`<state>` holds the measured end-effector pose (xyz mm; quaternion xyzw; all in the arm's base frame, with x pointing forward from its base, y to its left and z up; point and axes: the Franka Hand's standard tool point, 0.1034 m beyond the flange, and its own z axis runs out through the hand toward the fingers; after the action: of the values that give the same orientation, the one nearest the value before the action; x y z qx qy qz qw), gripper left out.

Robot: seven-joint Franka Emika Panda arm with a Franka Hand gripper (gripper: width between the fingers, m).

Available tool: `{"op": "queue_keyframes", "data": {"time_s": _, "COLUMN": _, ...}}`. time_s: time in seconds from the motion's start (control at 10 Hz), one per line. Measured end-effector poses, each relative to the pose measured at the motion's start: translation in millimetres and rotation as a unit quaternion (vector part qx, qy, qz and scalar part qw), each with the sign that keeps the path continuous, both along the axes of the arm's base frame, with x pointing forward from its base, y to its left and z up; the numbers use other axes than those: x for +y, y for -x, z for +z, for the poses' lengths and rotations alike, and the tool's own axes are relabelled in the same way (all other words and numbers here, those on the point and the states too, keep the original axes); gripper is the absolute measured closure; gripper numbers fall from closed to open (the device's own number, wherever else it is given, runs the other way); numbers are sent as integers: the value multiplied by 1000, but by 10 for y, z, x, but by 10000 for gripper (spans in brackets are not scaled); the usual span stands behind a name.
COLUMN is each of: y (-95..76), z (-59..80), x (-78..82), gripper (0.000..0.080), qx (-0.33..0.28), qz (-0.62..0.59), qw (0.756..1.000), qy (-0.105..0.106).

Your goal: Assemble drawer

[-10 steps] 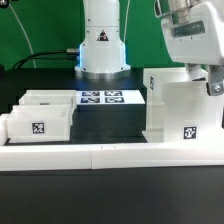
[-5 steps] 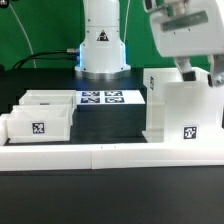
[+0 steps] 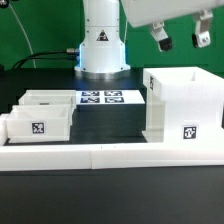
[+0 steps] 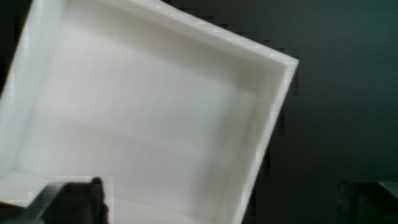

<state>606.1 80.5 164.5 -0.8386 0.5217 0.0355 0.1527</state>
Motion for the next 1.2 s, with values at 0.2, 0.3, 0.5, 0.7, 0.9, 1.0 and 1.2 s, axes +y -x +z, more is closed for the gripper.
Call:
{"op": "queue_keyframes", "data": {"time_s": 0.2, "y": -1, "z": -14, "x": -2, "gripper": 151, "qx": -21, "qz": 73, "qw": 997, "qy": 8}}
{"op": "queue_keyframes", "data": {"time_s": 0.3, "y": 40, "z": -28, "x": -19, "gripper": 151, "qx": -23, "qz": 134, "qw": 990, "qy": 20}}
{"op": "queue_keyframes", "data": {"time_s": 0.5, "y": 114, "z": -62, "x": -132, "gripper": 151, "qx": -43, "qz": 284, "qw": 956, "qy": 57}}
{"op": "queue_keyframes", "data": {"time_s": 0.7, "y": 245, "z": -124, "x": -346, "gripper": 151, "qx": -60, "qz": 374, "qw": 922, "qy": 80}}
{"op": "queue_keyframes", "data": {"time_s": 0.9, "y": 289, "z": -214, "x": -771, "gripper": 151, "qx": -83, "qz": 440, "qw": 889, "qy": 100}}
{"op": "queue_keyframes", "data": {"time_s": 1.0, "y": 306, "z": -247, "x": -964, "gripper": 151, "qx": -90, "qz": 475, "qw": 869, "qy": 106}}
{"op": "queue_keyframes", "data": {"time_s": 1.2, "y": 304, "z": -245, "x": -916, "gripper": 151, "qx": -102, "qz": 528, "qw": 836, "qy": 107}}
